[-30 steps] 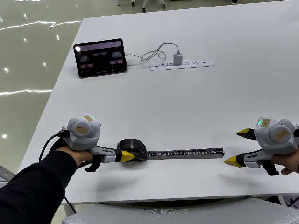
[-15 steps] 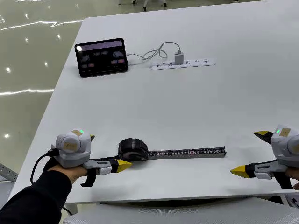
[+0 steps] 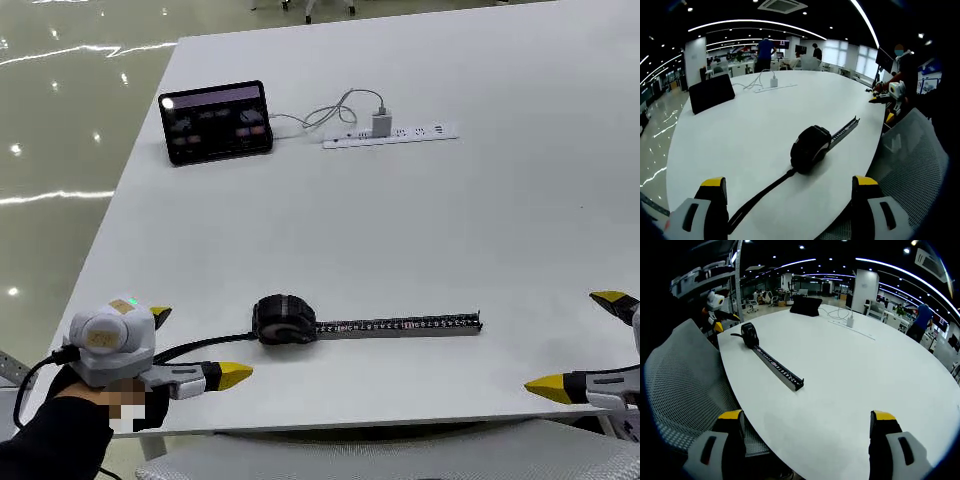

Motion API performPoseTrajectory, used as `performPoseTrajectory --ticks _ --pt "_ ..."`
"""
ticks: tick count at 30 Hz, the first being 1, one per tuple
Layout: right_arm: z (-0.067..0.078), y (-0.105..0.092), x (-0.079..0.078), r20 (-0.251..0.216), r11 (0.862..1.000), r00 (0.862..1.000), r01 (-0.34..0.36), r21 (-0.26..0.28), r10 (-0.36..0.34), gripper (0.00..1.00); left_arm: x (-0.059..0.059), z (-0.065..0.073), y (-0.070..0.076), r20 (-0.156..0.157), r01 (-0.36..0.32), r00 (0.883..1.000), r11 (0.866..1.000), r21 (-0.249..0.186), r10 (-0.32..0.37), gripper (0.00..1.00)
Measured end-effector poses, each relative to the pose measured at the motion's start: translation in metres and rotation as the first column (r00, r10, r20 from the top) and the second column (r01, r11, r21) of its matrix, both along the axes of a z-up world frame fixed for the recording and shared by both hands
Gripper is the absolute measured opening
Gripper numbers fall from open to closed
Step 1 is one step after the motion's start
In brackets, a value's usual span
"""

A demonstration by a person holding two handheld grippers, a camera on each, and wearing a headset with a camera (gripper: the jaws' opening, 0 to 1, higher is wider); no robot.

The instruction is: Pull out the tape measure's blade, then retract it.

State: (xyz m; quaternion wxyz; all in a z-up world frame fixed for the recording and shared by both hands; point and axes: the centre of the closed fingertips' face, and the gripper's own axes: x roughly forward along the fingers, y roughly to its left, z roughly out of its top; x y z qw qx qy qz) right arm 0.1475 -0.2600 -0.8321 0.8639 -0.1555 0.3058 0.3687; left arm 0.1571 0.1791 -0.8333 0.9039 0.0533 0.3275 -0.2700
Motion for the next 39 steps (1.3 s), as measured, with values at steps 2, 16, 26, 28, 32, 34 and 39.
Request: performPoseTrajectory --ticks 2,16,26,28,32,34,39 --pt "0.002 0.0 -0.003 0.002 1.0 1.0 0.001 0.003 -0.001 1.0 -0.001 0.002 0.0 0.0 -0.003 1.0 1.0 -0.002 0.003 1.0" --pt "-0.005 -0.013 -0.01 -0.02 0.999 0.999 0.025 -0.036 -0.025 1.0 0.0 0.007 -0.005 0.015 0.0 1.0 1.0 -0.015 0.0 1.0" --pt "-0.008 -0.014 -0.01 -0.038 0.999 0.999 0.017 -0.037 -0.018 1.0 -0.001 0.005 0.001 0.019 -0.023 1.0 1.0 0.013 0.023 1.0" --pt "-0.009 -0.017 -0.01 -0.037 0.999 0.999 0.016 -0.051 -0.018 1.0 -0.002 0.006 0.001 0.02 -0.019 1.0 1.0 0.014 0.018 1.0" --pt "-0.008 -0.015 -0.01 -0.034 0.999 0.999 0.01 -0.051 -0.012 1.0 -0.001 0.007 0.0 0.023 -0.018 1.0 1.0 0.007 0.018 1.0" --pt "-0.007 -0.013 -0.01 -0.032 0.999 0.999 0.003 -0.046 -0.004 1.0 -0.001 0.006 -0.005 0.013 -0.015 1.0 1.0 -0.015 0.015 1.0" --pt "-0.008 -0.009 -0.007 -0.04 0.998 0.999 -0.014 -0.064 0.011 1.0 0.002 -0.001 -0.019 -0.008 0.0 1.0 1.0 -0.012 -0.001 1.0"
